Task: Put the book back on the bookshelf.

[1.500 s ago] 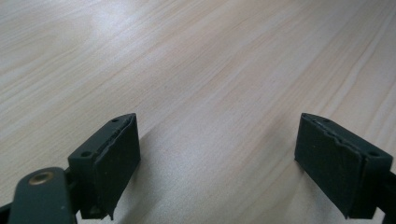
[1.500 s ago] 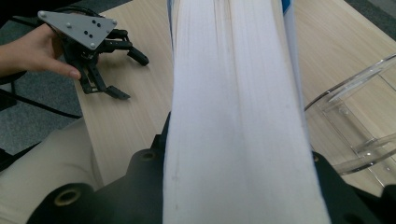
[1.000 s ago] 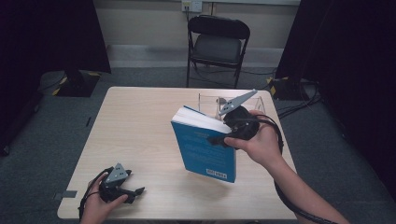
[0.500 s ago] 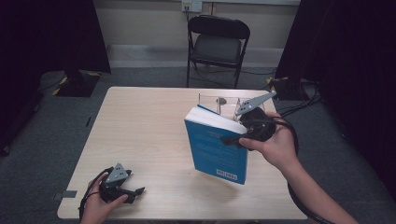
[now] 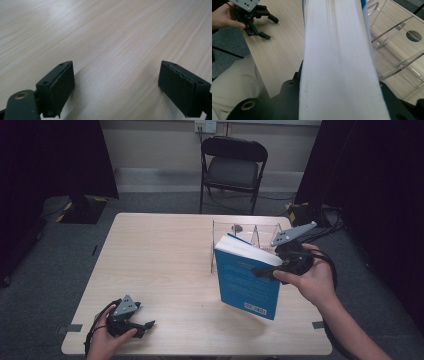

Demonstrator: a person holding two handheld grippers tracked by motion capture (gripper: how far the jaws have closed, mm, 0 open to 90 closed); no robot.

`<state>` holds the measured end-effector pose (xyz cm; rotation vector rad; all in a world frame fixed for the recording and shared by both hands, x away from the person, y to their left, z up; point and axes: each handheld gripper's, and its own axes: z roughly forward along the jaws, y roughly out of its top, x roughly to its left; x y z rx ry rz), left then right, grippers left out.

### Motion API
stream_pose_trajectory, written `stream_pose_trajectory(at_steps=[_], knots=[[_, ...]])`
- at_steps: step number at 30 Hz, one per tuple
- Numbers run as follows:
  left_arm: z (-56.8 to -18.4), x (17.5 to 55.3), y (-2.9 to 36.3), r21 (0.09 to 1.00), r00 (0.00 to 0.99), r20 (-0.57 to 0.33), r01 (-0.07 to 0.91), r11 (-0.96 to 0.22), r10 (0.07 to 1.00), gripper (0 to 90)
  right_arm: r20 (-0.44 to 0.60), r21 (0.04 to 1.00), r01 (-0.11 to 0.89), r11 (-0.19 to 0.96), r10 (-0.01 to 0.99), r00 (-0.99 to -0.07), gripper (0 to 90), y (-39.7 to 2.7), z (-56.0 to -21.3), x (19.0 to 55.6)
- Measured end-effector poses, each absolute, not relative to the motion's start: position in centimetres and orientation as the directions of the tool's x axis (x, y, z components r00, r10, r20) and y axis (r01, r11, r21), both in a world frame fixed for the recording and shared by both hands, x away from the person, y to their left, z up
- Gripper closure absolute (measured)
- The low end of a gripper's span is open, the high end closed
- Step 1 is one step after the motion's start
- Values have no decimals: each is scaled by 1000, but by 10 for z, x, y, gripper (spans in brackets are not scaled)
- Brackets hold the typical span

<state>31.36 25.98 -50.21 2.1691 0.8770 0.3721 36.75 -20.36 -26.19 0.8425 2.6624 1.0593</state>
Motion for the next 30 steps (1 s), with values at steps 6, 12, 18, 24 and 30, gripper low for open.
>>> stream_pose_trajectory(at_steps=[6,12,18,24,30], knots=[[-502,314,260,738,723,-8,471,-483,691,134,55,673,453,585,571,-819,625,-215,-265,365],[-502,314,260,738,722,-8,471,-483,691,134,54,676,457,578,580,-813,625,-225,-268,363],[-502,314,260,738,723,-7,470,-484,691,134,52,682,463,566,593,-803,625,-235,-272,362],[-502,313,259,736,721,-12,475,-482,693,132,55,687,462,560,595,-802,624,-245,-276,360],[-502,313,259,736,721,-12,475,-482,693,130,43,681,462,569,599,-800,624,-254,-283,357]])
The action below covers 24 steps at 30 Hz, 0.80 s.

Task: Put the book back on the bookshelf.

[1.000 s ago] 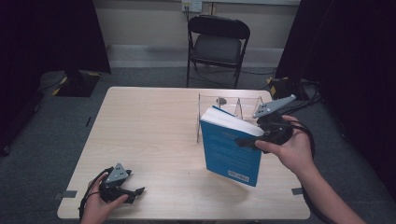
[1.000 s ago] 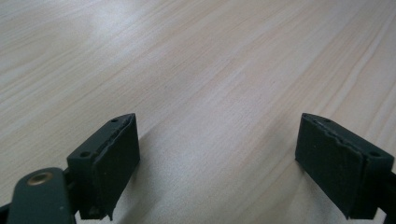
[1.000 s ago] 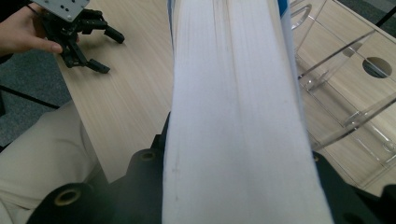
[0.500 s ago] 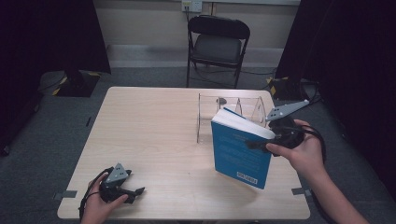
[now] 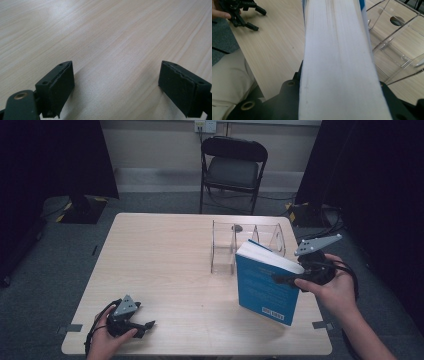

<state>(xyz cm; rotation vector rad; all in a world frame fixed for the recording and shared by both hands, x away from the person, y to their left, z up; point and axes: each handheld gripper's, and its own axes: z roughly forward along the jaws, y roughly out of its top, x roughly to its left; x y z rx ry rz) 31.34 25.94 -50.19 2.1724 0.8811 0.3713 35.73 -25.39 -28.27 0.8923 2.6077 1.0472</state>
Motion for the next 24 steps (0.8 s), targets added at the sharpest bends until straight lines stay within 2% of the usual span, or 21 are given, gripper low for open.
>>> stream_pose_trajectory(at_steps=[24], knots=[[-502,313,259,736,721,-12,475,-482,693,129,56,705,488,514,646,-761,608,-302,-309,340]])
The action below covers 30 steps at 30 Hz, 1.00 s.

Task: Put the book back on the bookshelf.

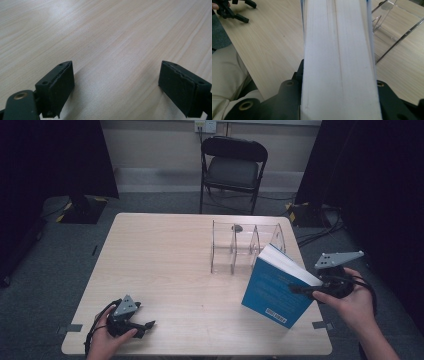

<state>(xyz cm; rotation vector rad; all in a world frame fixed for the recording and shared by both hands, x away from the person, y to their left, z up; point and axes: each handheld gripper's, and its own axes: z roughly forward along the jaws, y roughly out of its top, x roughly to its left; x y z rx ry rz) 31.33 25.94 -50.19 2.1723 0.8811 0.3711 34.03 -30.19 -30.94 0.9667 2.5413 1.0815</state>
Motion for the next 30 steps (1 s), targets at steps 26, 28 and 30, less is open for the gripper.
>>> stream_pose_trajectory(at_steps=[26,28,30], knots=[[-502,313,259,732,723,-7,474,-489,691,126,23,677,482,556,638,-769,416,-282,-311,357],[-502,313,259,732,723,-7,475,-489,691,125,21,678,477,560,633,-774,462,-282,-312,357],[-502,313,259,732,723,-7,475,-489,691,125,-1,621,488,614,622,-783,477,-278,-309,357]])
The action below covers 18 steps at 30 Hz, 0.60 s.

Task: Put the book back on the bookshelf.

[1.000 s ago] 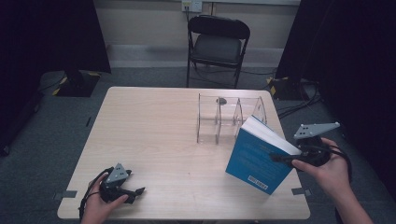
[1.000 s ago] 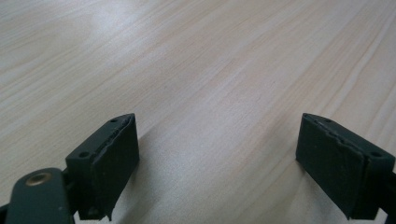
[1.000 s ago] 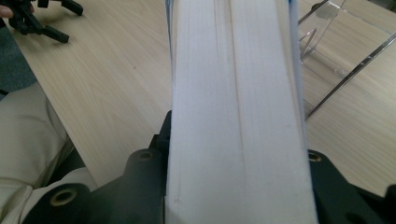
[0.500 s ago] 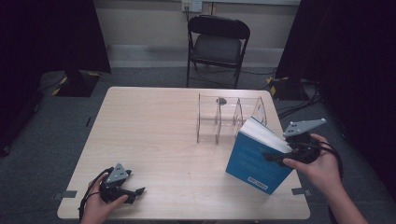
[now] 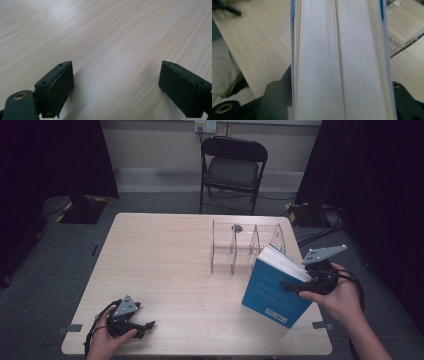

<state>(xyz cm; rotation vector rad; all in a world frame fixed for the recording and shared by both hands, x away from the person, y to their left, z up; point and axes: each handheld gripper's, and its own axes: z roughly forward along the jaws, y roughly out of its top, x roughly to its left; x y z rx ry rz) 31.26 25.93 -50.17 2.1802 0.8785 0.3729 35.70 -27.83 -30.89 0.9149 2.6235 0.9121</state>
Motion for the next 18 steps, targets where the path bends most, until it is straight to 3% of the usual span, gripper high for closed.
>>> stream_pose_trajectory(at_steps=[9,18], knots=[[-502,313,259,732,723,-8,475,-488,691,125,-1,541,530,653,631,-776,526,-275,-306,361],[-502,313,259,732,723,-8,475,-489,691,124,20,564,524,639,623,-782,584,-275,-307,359]])
